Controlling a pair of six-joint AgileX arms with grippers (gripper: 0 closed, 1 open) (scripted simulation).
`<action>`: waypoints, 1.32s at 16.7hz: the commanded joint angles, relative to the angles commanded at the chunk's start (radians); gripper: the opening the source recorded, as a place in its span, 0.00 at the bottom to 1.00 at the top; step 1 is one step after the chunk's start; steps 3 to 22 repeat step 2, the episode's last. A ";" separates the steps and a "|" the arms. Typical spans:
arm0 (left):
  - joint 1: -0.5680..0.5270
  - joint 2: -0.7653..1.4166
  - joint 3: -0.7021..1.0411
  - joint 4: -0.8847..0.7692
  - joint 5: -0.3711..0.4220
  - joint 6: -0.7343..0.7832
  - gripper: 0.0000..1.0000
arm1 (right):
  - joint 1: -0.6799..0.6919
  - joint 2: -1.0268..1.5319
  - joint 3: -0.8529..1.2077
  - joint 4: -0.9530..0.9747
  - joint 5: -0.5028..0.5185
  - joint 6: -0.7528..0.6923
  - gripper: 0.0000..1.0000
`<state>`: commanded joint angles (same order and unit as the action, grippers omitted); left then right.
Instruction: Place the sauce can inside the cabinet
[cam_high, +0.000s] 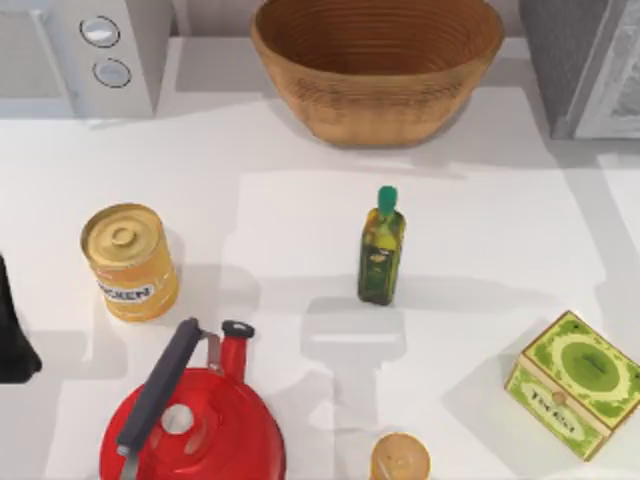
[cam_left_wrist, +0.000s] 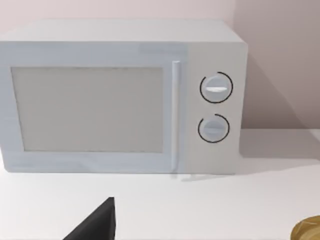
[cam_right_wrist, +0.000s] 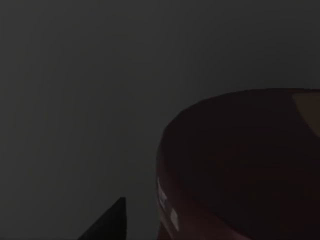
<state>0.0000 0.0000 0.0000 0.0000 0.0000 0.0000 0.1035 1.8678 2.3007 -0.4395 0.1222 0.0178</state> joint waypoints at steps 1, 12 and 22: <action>0.000 0.000 0.000 0.000 0.000 0.000 1.00 | 0.000 0.000 0.000 0.000 0.000 0.000 1.00; 0.000 0.000 0.000 0.000 0.000 0.000 1.00 | 0.000 0.000 0.000 0.000 0.000 0.000 1.00; 0.000 0.000 0.000 0.000 0.000 0.000 1.00 | 0.000 0.000 0.000 0.000 0.000 0.000 1.00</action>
